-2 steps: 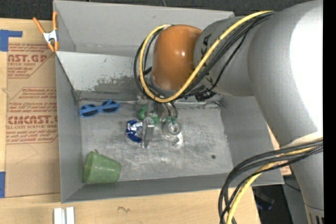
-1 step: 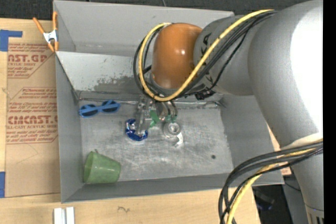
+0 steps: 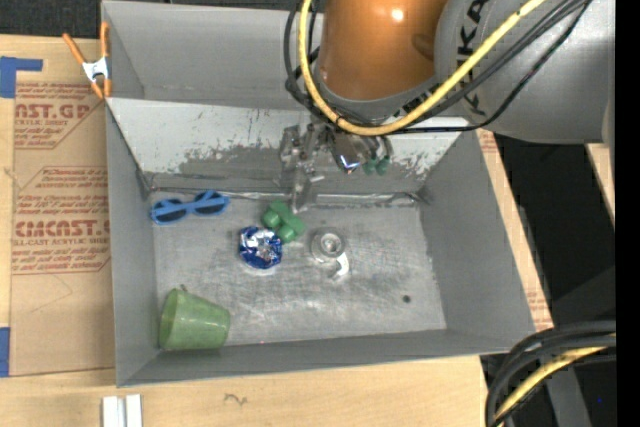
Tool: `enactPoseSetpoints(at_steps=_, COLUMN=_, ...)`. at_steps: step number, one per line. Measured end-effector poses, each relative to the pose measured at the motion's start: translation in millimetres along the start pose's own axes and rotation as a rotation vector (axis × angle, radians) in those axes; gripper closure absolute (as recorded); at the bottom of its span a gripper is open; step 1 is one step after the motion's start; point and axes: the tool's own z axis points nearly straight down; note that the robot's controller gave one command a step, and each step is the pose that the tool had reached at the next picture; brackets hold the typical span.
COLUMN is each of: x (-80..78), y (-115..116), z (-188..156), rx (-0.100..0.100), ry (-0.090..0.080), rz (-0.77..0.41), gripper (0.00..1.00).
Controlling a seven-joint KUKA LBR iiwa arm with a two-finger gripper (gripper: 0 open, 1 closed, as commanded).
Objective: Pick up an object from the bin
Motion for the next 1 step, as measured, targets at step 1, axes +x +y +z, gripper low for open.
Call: enactPoseSetpoints(at_steps=1, x=1.3, y=-0.4, z=4.0, rx=-0.001, ry=0.007, rz=0.002, gripper=1.00)
